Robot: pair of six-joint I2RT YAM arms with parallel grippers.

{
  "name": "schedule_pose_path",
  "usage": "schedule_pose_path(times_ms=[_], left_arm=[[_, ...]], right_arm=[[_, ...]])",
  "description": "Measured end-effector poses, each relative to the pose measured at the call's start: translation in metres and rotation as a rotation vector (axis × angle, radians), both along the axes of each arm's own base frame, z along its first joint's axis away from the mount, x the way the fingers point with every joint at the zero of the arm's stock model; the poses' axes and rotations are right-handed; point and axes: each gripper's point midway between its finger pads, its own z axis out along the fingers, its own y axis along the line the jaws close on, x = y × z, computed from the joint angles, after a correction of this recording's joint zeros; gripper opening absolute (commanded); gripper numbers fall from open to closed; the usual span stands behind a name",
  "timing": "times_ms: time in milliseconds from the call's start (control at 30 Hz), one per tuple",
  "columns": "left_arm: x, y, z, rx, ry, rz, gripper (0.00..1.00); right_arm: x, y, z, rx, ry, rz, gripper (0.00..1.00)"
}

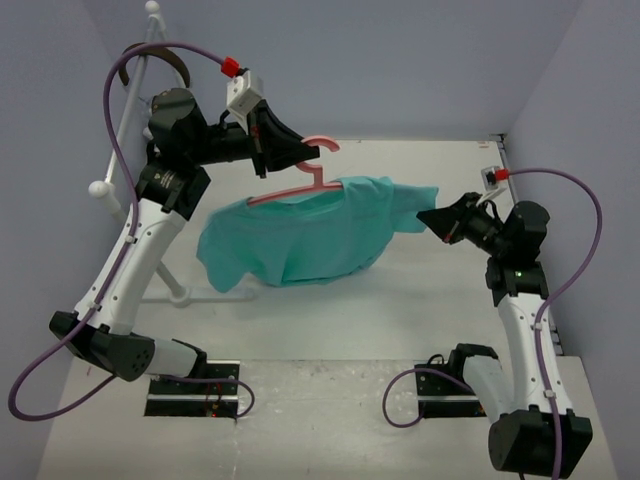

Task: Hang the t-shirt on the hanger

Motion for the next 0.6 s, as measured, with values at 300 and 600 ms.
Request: schedule_pose_path(times_ms=[300,600], left_arm=[[0.012,0.007,-0.009,0.025,0.021,0.03,0.0],[0.011,0.007,-0.019,0.046,0.055,0.01,0.0]], right_arm=[[0.015,-0.047,0.016,-0.03,-0.059,-0.307,0.0],[0.027,-0.072,0.02,0.0,-0.043,-0.434,0.0]])
